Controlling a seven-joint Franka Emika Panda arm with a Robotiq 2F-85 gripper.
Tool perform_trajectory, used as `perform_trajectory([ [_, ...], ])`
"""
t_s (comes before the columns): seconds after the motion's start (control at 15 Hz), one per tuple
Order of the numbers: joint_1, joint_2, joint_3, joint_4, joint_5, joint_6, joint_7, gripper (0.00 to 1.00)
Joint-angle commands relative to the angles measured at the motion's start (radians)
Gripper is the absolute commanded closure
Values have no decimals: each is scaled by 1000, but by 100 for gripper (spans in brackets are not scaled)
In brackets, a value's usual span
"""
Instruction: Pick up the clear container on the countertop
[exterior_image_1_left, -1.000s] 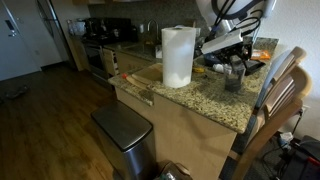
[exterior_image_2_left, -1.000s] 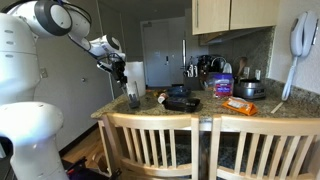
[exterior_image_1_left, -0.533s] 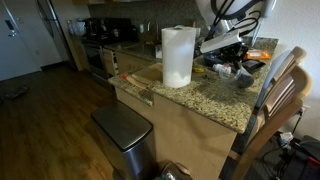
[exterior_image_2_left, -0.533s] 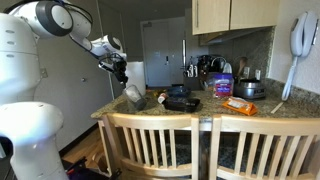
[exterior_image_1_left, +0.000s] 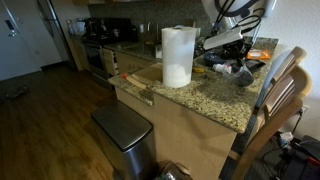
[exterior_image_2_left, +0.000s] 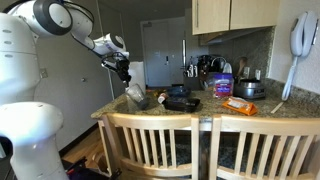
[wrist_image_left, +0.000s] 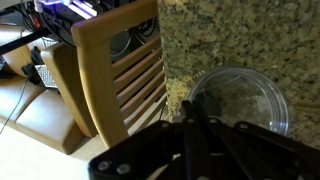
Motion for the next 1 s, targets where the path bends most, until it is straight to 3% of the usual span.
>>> perform_trajectory([
  [0.0,-20,-79,-20,-42,-32,-21,89,99],
  [0.47,-72,-229,-30,16,-198,-227,329,99],
  [0.67,-95,-261,-34,-23,-195,-235,359,99],
  [0.8,-109,-288,-45,-79,-158,-202,342,71],
  [0.87,-116,-300,-50,-109,-143,-185,337,65],
  [0.93,-109,-252,-31,-26,-175,-232,335,84],
])
